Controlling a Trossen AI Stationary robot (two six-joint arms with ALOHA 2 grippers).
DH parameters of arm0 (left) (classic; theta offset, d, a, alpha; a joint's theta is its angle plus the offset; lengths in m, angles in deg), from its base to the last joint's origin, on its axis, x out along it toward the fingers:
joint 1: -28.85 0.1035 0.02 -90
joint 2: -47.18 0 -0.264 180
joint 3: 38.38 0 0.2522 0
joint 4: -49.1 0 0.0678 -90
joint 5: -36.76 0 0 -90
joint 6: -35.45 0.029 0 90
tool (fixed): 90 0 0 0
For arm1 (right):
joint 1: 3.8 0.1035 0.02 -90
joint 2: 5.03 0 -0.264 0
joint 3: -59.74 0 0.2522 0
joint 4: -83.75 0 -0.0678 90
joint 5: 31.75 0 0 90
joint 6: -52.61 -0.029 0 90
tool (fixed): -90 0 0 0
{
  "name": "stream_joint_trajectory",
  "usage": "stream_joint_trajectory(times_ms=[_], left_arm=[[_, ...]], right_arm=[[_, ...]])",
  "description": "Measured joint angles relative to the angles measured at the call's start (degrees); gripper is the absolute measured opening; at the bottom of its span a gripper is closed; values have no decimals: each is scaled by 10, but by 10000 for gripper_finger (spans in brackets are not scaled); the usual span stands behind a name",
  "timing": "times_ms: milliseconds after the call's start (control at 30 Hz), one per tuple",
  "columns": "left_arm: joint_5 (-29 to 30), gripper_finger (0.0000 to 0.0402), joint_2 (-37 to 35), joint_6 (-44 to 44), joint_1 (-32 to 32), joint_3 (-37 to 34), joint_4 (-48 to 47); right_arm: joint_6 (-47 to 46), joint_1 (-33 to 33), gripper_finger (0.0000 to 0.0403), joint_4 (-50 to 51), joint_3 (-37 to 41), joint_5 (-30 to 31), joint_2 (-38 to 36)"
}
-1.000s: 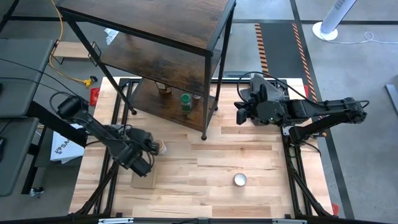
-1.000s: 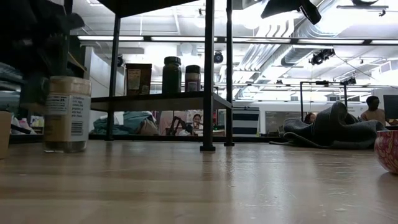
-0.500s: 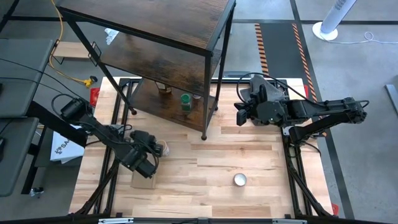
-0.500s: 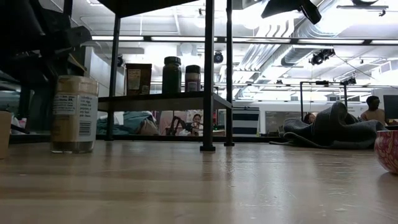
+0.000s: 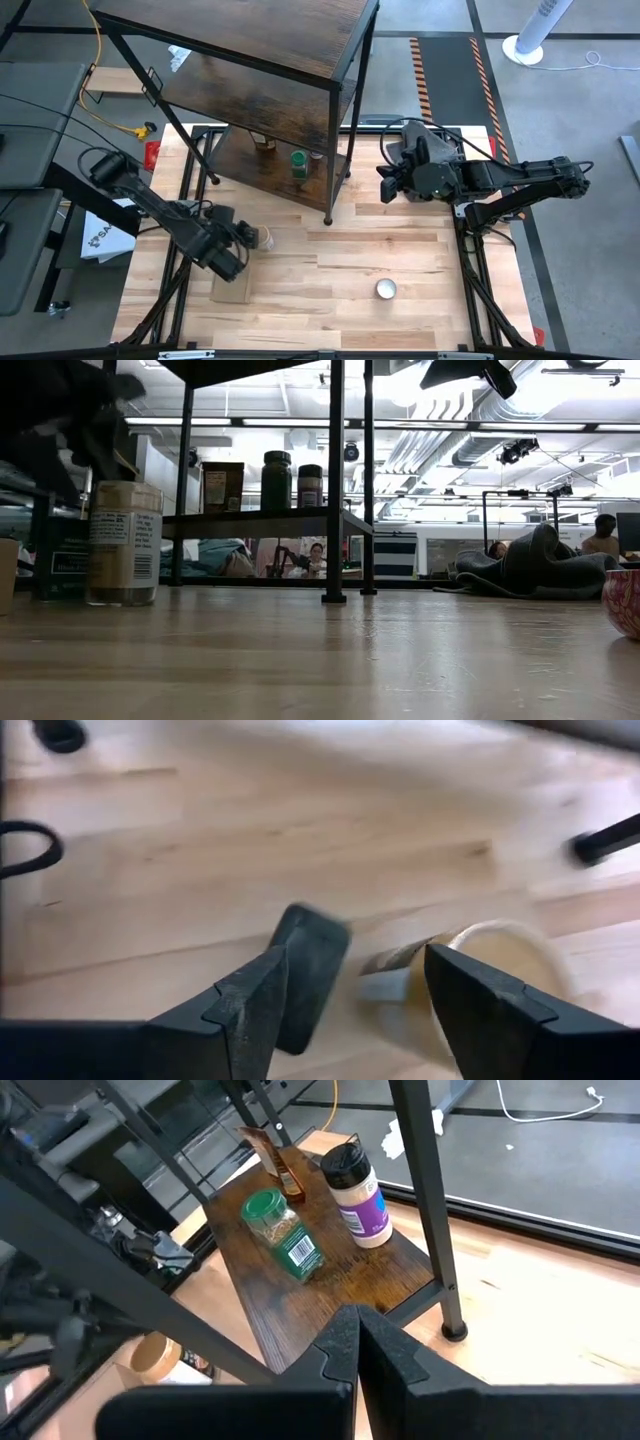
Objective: Shelf spices
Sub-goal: Remove the green seasoning bottle from the shelf
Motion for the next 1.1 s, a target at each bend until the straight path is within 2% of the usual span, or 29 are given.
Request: stream_joint_trajectory(times_ms=[167,267,333,400,467,600,700,867,933,1000,1100], left_arm=[[66,239,-72,19,0,1,1],[137,239,-108,37,4,1,9],[187,239,-127,80,18,1,35],[202,239,-137,165,48,1,85],[194,239,-140,286,86,1,169],[130,239,-130,590,170,1,355],[90,239,-128,736,230,1,430],[-15,248,-130,891,302,1,522],[-43,260,-130,926,320,1,544],[-50,270,-129,929,334,1,557],[-25,277,-129,940,348,1,578]], right_arm=[[22,0,0,18,0,-25,0],[21,0,0,28,0,-26,0],[19,0,0,28,0,-26,0],[19,0,0,28,0,-26,0],[19,0,0,28,0,-26,0],[19,0,0,28,0,-28,0],[19,0,0,29,0,-37,0],[23,0,0,33,0,-52,0],[23,0,0,36,0,-53,0],[23,0,0,43,0,-53,0],[23,0,0,48,0,-53,0]])
